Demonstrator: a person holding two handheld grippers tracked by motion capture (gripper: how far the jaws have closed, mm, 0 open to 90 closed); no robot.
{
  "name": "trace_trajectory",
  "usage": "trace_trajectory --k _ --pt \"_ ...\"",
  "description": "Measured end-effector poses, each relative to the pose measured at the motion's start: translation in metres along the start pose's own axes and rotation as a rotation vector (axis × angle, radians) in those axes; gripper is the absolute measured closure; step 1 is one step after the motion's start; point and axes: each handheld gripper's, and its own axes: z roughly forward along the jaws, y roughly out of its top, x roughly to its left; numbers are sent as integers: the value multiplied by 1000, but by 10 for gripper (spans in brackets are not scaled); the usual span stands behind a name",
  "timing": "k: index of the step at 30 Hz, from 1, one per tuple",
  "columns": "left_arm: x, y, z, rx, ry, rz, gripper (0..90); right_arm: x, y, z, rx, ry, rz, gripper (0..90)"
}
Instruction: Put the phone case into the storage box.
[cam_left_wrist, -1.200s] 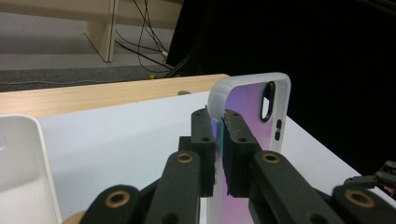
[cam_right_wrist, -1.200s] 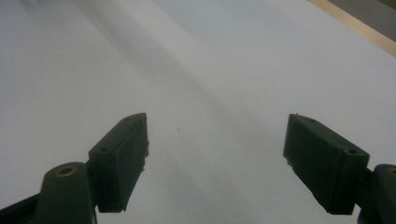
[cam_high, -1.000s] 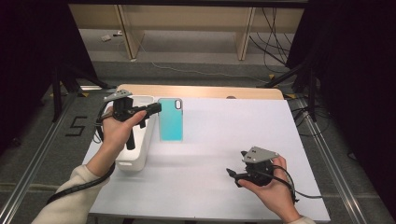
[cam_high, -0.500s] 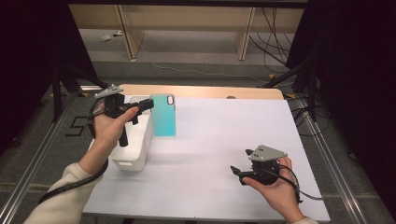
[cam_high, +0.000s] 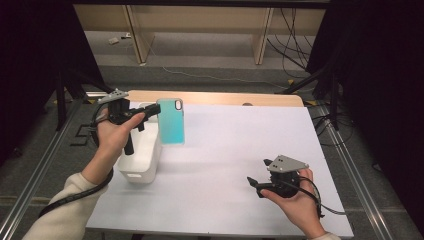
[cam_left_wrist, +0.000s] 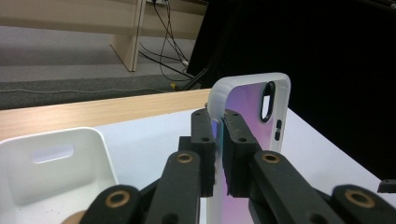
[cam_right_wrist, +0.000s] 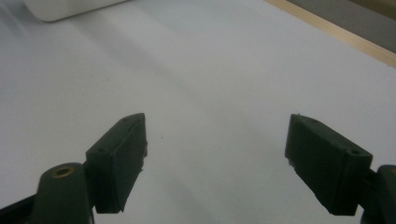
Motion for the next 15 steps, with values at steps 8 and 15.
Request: trace_trajectory --k 8,15 --pt "8 3 -4 -4 20 4 838 -1 0 0 -10 -2 4 221" --pt "12 4 -5 -9 33 0 838 -1 -1 0 -14 -9 8 221"
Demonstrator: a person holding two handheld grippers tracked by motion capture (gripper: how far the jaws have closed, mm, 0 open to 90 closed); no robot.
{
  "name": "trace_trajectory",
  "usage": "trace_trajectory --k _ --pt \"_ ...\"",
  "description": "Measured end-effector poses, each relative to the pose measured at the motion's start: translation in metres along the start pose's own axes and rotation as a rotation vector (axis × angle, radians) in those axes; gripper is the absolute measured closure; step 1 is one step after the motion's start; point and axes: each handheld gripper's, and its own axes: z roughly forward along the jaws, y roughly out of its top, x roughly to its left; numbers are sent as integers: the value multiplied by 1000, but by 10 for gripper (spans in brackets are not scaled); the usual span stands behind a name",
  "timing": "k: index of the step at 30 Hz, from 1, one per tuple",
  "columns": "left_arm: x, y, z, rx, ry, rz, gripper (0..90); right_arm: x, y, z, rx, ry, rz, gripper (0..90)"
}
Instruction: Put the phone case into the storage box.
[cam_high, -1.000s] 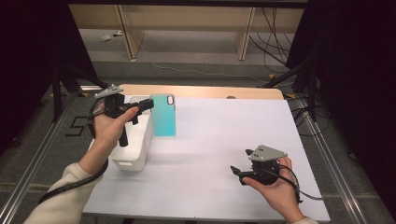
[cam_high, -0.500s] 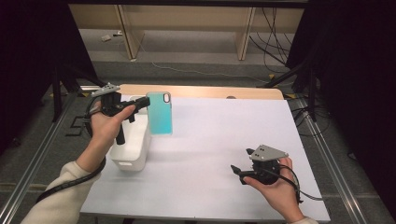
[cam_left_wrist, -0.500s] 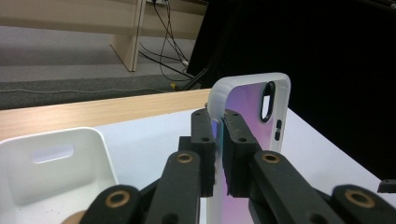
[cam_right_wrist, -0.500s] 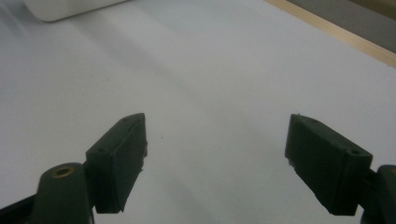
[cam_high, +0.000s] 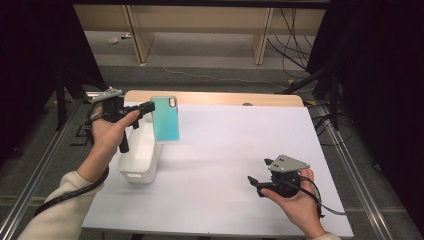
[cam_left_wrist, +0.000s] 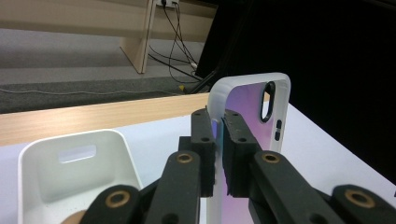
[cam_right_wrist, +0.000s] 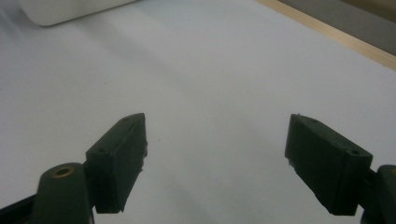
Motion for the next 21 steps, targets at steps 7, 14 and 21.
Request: trace_trajectory --k 7,14,21 --pt "5 1 -1 -6 10 -1 838 0 0 0 -3 -4 0 221" --pt "11 2 -2 -8 20 -5 838 0 -1 0 2 -2 10 220" --pt "16 3 -3 -9 33 -5 838 -1 -1 0 -2 -5 8 220"
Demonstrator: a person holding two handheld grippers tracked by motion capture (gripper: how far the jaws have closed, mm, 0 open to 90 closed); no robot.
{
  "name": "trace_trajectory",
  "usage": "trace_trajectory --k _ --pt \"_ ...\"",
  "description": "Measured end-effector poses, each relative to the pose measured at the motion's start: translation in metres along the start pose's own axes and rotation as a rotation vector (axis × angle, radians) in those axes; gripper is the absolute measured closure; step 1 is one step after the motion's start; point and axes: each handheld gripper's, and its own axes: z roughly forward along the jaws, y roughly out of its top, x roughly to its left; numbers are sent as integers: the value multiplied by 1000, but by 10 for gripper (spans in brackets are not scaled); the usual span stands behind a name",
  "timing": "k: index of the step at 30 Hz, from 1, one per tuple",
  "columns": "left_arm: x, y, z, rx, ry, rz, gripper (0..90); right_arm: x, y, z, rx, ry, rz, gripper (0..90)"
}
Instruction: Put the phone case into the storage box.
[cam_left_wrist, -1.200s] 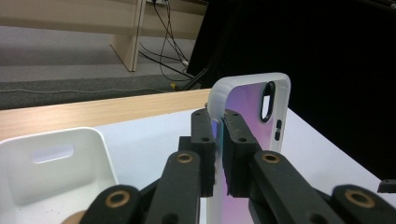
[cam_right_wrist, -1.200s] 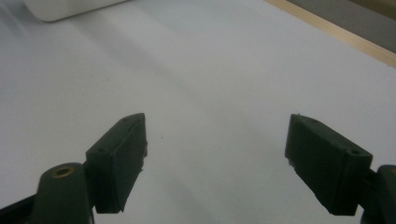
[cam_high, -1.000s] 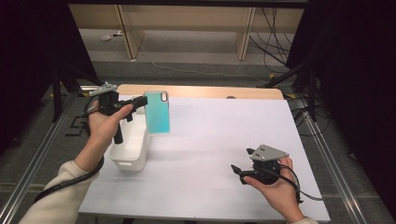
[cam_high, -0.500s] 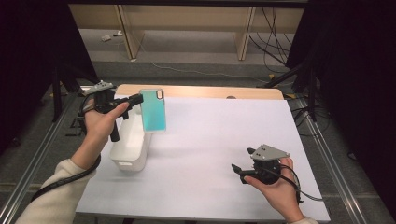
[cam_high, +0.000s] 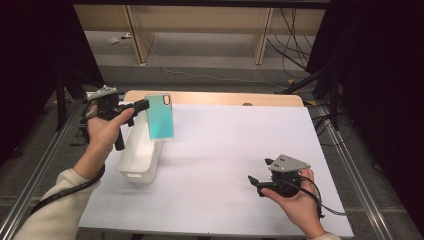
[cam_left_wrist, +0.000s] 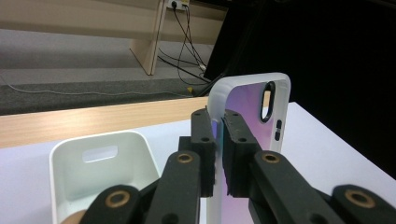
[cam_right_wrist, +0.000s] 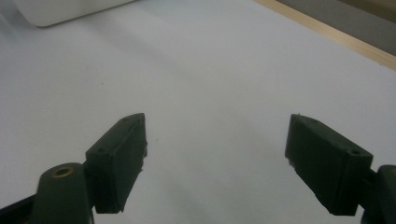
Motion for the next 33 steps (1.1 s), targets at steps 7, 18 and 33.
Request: trace_trajectory --k 7,18,33 --pt "4 1 -1 -8 4 0 838 0 0 0 0 -4 3 218" --pt "8 4 -2 -9 14 2 838 -1 0 0 -2 -7 3 218" --pt "14 7 -3 -14 29 1 838 -1 0 0 -3 -1 11 218"
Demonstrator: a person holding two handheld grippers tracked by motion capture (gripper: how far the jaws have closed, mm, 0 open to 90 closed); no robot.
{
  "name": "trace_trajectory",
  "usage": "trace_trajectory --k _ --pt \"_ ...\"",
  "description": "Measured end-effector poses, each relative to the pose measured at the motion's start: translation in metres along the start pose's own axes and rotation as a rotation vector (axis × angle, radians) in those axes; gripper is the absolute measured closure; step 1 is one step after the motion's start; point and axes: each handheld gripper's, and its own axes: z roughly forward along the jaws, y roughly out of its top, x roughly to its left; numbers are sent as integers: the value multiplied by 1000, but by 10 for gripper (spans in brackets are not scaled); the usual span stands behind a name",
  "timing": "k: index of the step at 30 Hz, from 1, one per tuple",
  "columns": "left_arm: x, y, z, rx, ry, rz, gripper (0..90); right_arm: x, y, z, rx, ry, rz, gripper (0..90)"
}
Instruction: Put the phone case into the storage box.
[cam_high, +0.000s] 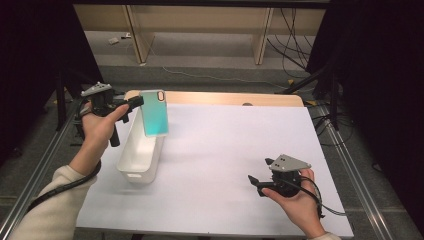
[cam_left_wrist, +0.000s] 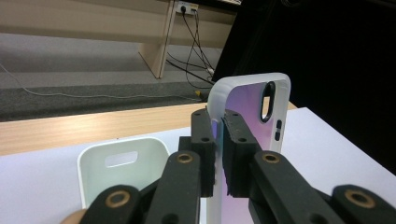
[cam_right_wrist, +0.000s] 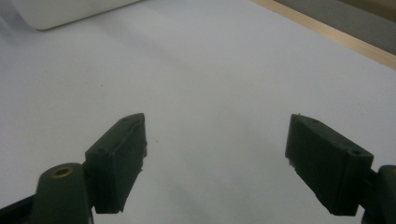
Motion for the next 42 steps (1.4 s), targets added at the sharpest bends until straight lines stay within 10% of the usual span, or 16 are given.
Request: trace_trajectory --k 42 --pt "22 7 -1 -5 29 16 838 -2 0 -1 -11 -9 -1 218"
